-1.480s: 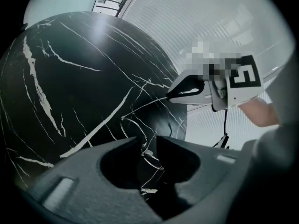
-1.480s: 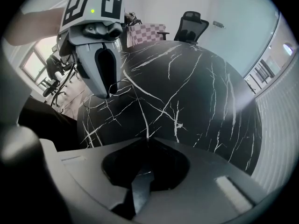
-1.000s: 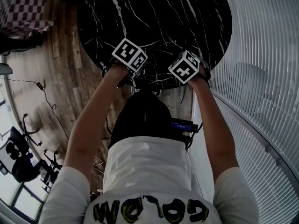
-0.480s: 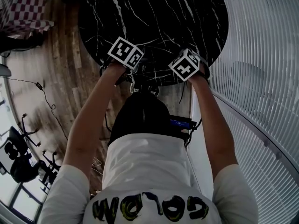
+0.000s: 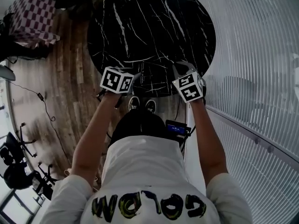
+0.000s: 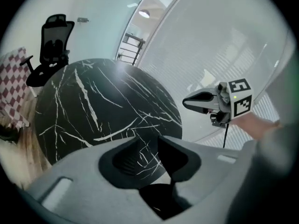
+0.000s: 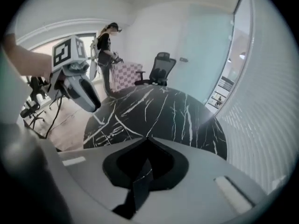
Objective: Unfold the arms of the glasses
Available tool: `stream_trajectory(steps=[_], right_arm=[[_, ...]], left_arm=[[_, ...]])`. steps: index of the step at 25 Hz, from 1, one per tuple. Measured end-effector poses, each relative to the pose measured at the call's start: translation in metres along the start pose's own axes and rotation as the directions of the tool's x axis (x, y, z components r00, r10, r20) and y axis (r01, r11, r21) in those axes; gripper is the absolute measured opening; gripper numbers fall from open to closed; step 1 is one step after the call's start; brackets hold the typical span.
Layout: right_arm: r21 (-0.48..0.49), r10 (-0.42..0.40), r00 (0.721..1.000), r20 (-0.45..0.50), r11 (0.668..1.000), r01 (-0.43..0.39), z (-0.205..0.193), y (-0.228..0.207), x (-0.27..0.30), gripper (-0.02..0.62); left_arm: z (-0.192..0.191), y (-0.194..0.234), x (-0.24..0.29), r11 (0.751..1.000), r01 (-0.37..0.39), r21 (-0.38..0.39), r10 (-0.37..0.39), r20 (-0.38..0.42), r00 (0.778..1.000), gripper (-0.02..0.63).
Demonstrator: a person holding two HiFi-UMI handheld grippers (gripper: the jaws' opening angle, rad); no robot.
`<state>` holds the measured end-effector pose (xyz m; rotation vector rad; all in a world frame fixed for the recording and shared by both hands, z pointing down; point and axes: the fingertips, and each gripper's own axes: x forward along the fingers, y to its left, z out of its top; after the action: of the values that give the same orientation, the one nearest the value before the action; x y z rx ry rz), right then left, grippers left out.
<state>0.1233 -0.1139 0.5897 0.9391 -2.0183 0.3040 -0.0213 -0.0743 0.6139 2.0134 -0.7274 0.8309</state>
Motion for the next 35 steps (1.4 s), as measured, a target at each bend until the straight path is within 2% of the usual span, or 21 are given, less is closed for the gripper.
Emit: stream_trajectory(steps=[3, 6, 11, 14, 16, 18, 19, 23, 26, 30, 35], right_arm=[[0.064, -0.012, 0.992, 0.127, 0.998, 0.004, 0.032, 0.006, -0.035, 0.003], [0.125, -0.008, 0.965, 0.261, 0.992, -0.026, 0.066, 0.02, -0.075, 0.002], [0.202, 0.025, 0.892, 0.45, 0.971, -0.129, 0.113, 0.055, -0.137, 0.002], [0.222, 0.029, 0.847, 0.531, 0.96, -0.172, 0.131, 0.077, -0.17, 0.002], [0.219, 0.034, 0.815, 0.579, 0.956, -0.195, 0.143, 0.088, -0.191, 0.002], [0.214, 0.04, 0.787, 0.615, 0.953, -0.215, 0.153, 0.095, -0.207, 0.002], [0.21, 0.041, 0.777, 0.628, 0.953, -0.22, 0.156, 0.098, -0.214, 0.002], [0.185, 0.045, 0.728, 0.684, 0.955, -0.233, 0.171, 0.103, -0.247, 0.002], [0.175, 0.034, 0.707, 0.707, 0.959, -0.221, 0.179, 0.106, -0.265, 0.002], [0.173, 0.008, 0.69, 0.724, 0.966, -0.193, 0.187, 0.109, -0.281, 0.001], [0.179, -0.012, 0.675, 0.738, 0.967, -0.179, 0.187, 0.109, -0.287, 0.001]], left_arm=[[0.015, -0.016, -0.034, 0.999, -0.041, 0.023, 0.037, 0.129, 0.991, 0.057], [0.034, -0.046, -0.069, 0.998, -0.042, 0.051, 0.027, 0.258, 0.966, 0.001], [0.057, -0.097, -0.118, 0.987, -0.085, 0.133, 0.021, 0.426, 0.904, 0.0], [0.057, -0.124, -0.141, 0.975, -0.128, 0.184, 0.025, 0.48, 0.877, 0.0], [0.057, -0.138, -0.154, 0.969, -0.143, 0.203, 0.023, 0.497, 0.867, 0.0], [0.059, -0.151, -0.167, 0.967, -0.144, 0.211, 0.012, 0.523, 0.852, 0.0], [0.061, -0.157, -0.175, 0.965, -0.15, 0.214, 0.009, 0.546, 0.838, 0.0], [0.073, -0.18, -0.208, 0.951, -0.204, 0.232, 0.004, 0.652, 0.758, 0.0], [0.077, -0.19, -0.221, 0.947, -0.21, 0.243, -0.008, 0.671, 0.742, 0.0], [0.083, -0.198, -0.236, 0.946, -0.221, 0.239, -0.02, 0.72, 0.693, 0.0], [0.086, -0.212, -0.235, 0.941, -0.222, 0.255, -0.04, 0.737, 0.674, 0.0]])
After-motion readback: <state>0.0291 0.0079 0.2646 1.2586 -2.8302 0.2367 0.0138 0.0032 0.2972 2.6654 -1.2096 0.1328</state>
